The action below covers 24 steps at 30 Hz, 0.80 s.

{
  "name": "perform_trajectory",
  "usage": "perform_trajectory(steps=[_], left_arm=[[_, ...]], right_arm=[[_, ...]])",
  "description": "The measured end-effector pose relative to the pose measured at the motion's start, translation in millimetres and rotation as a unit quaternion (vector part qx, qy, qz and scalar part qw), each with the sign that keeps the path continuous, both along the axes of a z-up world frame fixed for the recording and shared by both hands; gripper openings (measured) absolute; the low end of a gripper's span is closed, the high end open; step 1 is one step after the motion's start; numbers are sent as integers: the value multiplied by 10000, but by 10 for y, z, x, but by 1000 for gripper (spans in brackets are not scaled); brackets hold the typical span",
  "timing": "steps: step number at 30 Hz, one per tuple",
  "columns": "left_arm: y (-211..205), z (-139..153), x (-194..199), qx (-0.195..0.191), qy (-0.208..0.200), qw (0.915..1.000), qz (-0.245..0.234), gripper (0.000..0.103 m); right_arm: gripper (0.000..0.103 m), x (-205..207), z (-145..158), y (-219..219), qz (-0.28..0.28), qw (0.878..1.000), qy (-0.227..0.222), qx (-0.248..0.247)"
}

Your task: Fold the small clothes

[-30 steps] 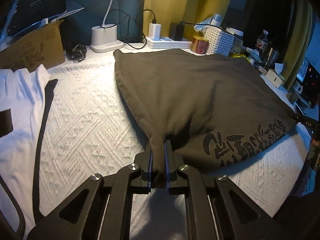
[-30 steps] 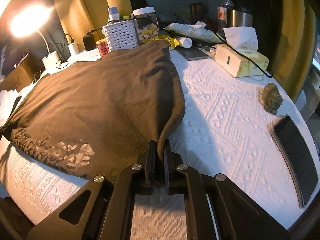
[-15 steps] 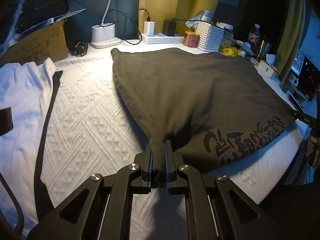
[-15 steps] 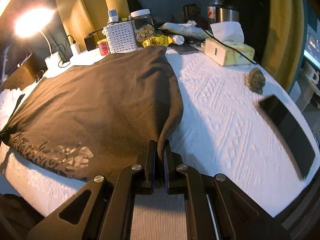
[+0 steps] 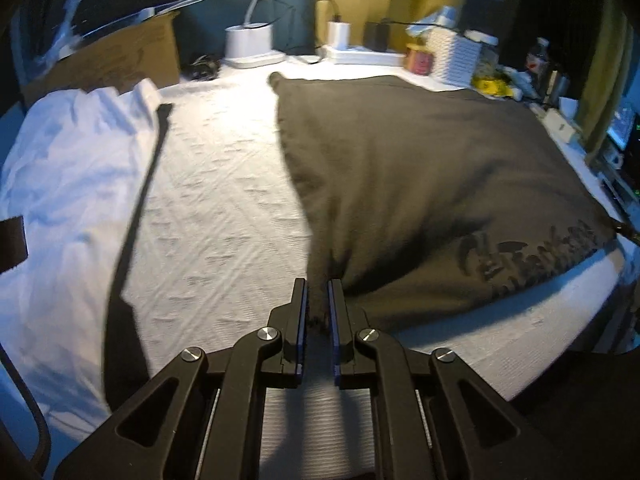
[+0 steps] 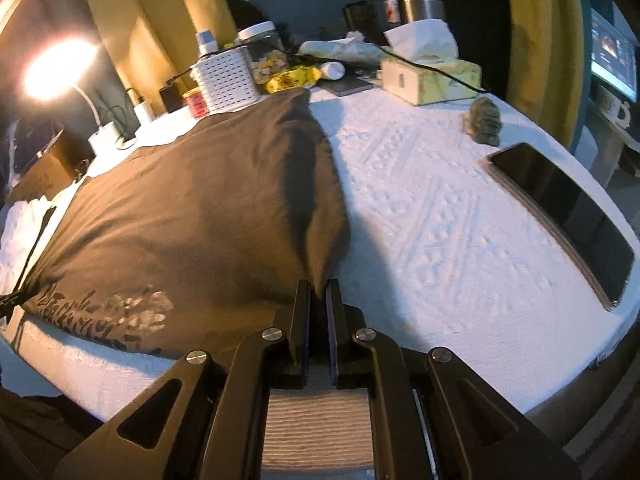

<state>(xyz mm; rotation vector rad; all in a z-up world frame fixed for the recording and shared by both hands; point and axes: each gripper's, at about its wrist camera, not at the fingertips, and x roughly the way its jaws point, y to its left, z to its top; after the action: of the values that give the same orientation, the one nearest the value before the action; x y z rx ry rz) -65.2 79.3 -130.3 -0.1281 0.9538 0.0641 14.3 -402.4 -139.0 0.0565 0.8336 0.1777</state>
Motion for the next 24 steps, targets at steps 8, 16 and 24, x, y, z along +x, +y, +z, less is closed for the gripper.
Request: perform_trajectory(steps=[8, 16, 24], left_arm=[[100, 67, 61, -51, 41, 9998, 183, 9], [56, 9, 431, 99, -17, 9997, 218, 9], [213, -104, 561, 168, 153, 9990, 375, 65]], right_arm=[[7, 28, 11, 37, -36, 9998, 17, -187], [8, 102, 47, 128, -5, 9989, 59, -455], [8, 131, 29, 62, -187, 9967, 124, -775]])
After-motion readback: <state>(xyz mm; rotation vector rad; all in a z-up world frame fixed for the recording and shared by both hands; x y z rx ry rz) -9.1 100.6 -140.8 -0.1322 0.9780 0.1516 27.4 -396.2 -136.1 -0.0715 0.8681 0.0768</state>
